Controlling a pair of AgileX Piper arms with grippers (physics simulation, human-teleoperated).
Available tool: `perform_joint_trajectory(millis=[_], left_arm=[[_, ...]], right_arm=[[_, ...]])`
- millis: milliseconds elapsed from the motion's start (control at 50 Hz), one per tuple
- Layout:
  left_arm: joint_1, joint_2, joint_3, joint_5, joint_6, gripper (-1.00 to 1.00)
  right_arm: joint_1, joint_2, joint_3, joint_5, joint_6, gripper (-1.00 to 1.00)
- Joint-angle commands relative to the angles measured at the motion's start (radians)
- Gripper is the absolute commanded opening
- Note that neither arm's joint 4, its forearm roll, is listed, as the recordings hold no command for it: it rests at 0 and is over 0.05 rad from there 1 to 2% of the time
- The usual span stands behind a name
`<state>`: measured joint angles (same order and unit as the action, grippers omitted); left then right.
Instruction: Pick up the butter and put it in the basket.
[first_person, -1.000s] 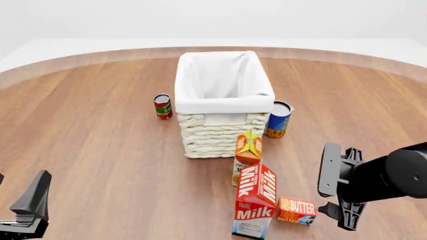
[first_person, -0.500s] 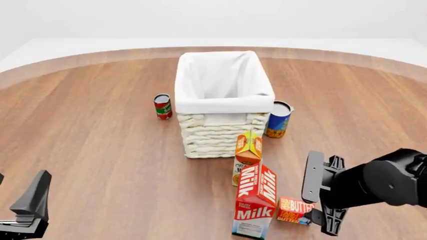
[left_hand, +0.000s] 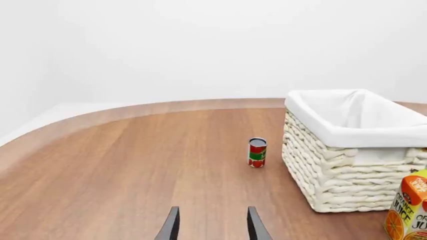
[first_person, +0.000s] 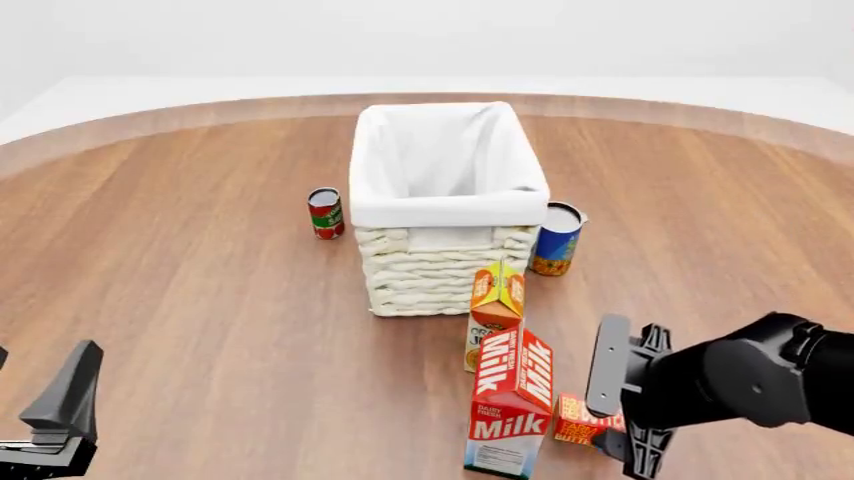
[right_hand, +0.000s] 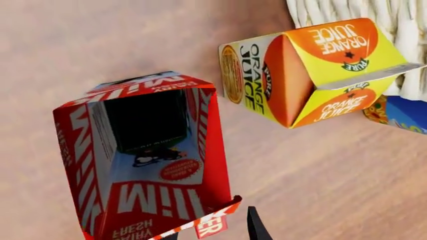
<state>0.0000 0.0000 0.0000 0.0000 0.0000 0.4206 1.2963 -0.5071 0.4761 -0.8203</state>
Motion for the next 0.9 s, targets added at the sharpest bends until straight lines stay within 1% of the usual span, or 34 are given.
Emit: perform_joint_trajectory(millis=[20, 60, 160, 320, 480, 540, 560, 600, 640, 900], left_arm=[[0.0, 0.0, 0.0, 0.0, 0.0, 1.0], [0.0, 0.0, 0.0, 0.0, 0.0, 1.0], [0.0, 0.0, 0.0, 0.0, 0.0, 1.0], [0.0, 0.0, 0.0, 0.0, 0.0, 1.0], [0.0, 0.0, 0.0, 0.0, 0.0, 1.0], [0.0, 0.0, 0.0, 0.0, 0.0, 1.0], [0.0, 0.0, 0.0, 0.0, 0.0, 1.0], [0.0, 0.0, 0.0, 0.0, 0.0, 1.0], [0.0, 0.0, 0.0, 0.0, 0.0, 1.0], [0.0, 0.0, 0.0, 0.0, 0.0, 1.0]], right_arm=[[0.024, 0.029, 0.014, -0.04, 0.028, 1.0], [0.024, 0.035, 0.014, -0.045, 0.03, 1.0], [0.043, 0.052, 0.026, -0.074, 0.052, 1.0], [0.052, 0.075, 0.037, -0.107, 0.067, 1.0], [0.073, 0.091, 0.042, -0.126, 0.094, 1.0], [0.073, 0.098, 0.044, -0.134, 0.094, 1.0], [0.075, 0.101, 0.047, -0.142, 0.095, -1.0], [0.077, 0.107, 0.051, -0.152, 0.097, -1.0], [0.087, 0.099, 0.052, -0.142, 0.104, -1.0], [0.081, 0.086, 0.043, -0.129, 0.099, -1.0]])
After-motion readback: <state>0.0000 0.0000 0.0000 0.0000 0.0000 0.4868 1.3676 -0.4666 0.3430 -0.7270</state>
